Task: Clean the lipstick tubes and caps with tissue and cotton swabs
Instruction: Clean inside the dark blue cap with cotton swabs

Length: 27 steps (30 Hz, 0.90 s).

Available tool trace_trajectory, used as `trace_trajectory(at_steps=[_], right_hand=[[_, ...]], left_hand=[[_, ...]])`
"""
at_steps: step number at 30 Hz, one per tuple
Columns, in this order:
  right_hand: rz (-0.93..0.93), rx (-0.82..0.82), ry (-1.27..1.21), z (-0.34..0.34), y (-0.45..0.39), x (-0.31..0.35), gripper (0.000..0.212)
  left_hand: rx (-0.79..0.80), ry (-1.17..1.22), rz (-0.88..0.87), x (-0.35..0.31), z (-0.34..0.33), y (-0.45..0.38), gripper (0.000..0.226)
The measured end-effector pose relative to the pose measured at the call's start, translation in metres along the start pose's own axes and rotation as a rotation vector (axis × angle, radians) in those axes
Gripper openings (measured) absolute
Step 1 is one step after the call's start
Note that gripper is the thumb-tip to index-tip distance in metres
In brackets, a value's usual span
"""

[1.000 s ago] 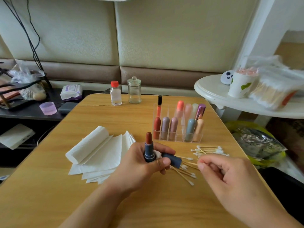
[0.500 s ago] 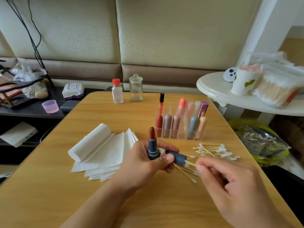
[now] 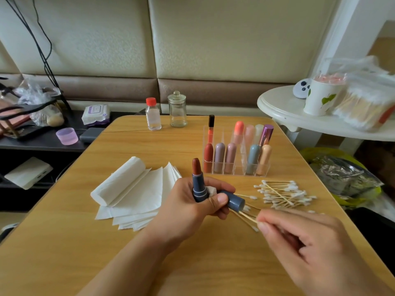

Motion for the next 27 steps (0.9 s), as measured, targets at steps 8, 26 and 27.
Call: trace_trajectory(at_steps=[8, 26, 27], right_hand=[[0.096, -0.154, 0.31, 0.01, -0.002, 0.001, 0.026], [0.033, -0.02, 0.244, 0.004, 0.007, 0.009, 0.025], [0.021, -0.016, 0.221, 0.007, 0.005, 0.009, 0.025]], left_hand=[[0.014, 0.12, 0.035, 0.001, -0.002, -0.001, 0.014], [0.023, 0.052, 0.029, 0.003, -0.001, -0.001, 0.014], [0.031, 0.044, 0.03, 0.004, -0.002, -0.001, 0.014]])
Point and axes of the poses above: each hand's wrist, its own y-axis away from the middle knuckle, its own z-axis out of the back of the hand, x = y × z, the point moved 6 cm from there along -y, towards the middle knuckle, and after that the axes turned 11 degrees about y, right-handed, at the moved point
